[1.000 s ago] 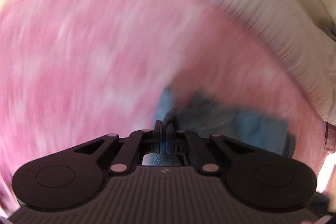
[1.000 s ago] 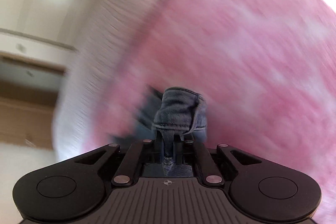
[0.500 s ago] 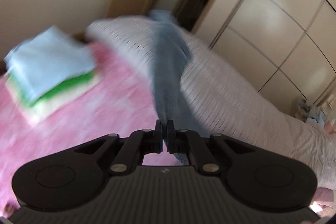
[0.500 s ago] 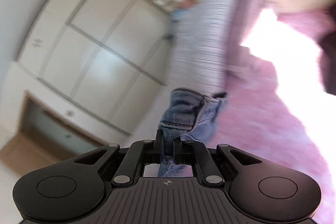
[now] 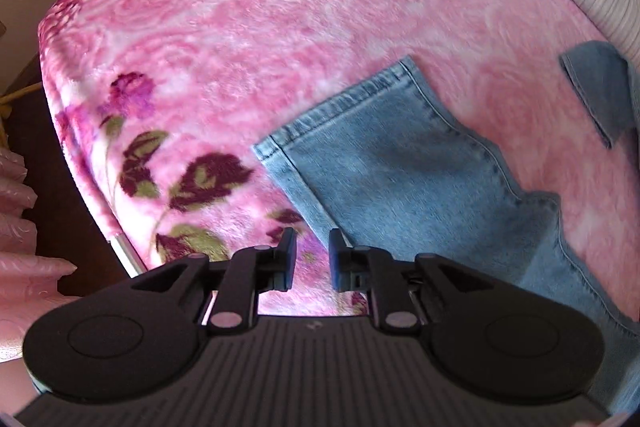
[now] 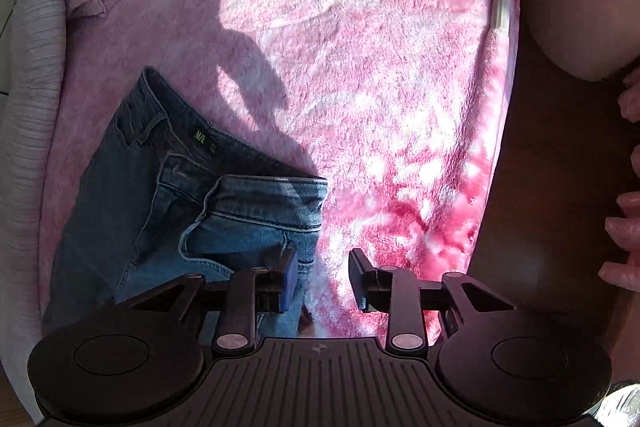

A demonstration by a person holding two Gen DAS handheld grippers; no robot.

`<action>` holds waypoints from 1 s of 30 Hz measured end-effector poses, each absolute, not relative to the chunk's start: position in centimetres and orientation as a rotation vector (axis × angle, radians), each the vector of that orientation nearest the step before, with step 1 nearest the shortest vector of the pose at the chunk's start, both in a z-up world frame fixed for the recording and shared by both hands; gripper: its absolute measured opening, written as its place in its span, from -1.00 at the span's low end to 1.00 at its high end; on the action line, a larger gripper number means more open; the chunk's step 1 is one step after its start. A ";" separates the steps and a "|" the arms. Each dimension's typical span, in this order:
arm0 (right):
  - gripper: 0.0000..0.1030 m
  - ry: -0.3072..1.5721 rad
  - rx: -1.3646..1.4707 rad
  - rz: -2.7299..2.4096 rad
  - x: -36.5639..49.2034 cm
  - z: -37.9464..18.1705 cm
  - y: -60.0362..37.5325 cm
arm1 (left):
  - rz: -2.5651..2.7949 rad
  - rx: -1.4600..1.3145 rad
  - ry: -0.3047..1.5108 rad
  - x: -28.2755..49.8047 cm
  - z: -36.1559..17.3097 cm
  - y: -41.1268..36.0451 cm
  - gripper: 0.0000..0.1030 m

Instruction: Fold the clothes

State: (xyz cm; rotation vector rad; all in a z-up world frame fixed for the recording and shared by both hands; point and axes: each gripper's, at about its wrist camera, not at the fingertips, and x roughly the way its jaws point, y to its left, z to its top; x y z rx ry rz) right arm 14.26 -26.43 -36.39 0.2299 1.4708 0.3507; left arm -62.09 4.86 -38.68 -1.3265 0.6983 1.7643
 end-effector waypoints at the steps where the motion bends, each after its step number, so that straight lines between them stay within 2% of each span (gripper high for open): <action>1: -0.23 1.467 0.231 0.361 14.4 -36.5 -25.5 | 1.772 -1.329 0.684 -62.4 -38.6 4.9 -0.60; 3: -0.01 1.460 0.237 0.380 14.7 -36.8 -24.0 | 1.786 -1.351 0.634 -62.8 -38.8 4.8 -0.44; 5: 0.19 1.464 0.262 0.390 14.4 -38.1 -24.1 | 1.795 -1.393 0.584 -63.2 -39.7 4.6 -0.40; 12: 0.22 1.454 0.381 0.400 14.3 -42.5 -26.4 | 1.884 -1.498 0.417 -64.9 -43.2 4.7 -0.39; 16: 0.23 1.409 0.401 0.417 14.1 -43.8 -26.1 | 1.924 -1.408 0.436 -64.8 -43.9 5.9 -0.39; 18: 0.22 1.371 0.370 0.441 13.9 -43.7 -25.5 | 1.923 -1.346 0.479 -64.3 -43.7 6.7 -0.64; 19: 0.21 1.351 0.349 0.456 13.8 -43.6 -25.2 | 1.916 -1.315 0.492 -64.2 -43.5 6.9 -0.92; 20: -0.38 1.326 0.322 0.479 13.6 -43.3 -24.8 | 1.903 -1.286 0.495 -64.1 -43.0 7.1 -0.92; 21: -0.73 1.294 0.268 0.517 13.5 -42.7 -24.1 | 1.889 -1.258 0.497 -64.0 -42.5 7.2 -0.92; 23: -0.78 1.226 0.162 0.583 13.4 -40.4 -22.9 | 1.870 -1.165 0.464 -64.1 -40.6 6.9 -0.92; 26: -0.79 1.113 0.150 0.705 14.4 -36.1 -23.2 | 1.831 -1.089 0.410 -65.0 -38.1 5.3 -0.90; 30: -0.79 1.057 0.072 0.723 15.7 -33.6 -24.5 | 1.782 -1.117 0.592 -64.7 -39.9 2.9 -0.87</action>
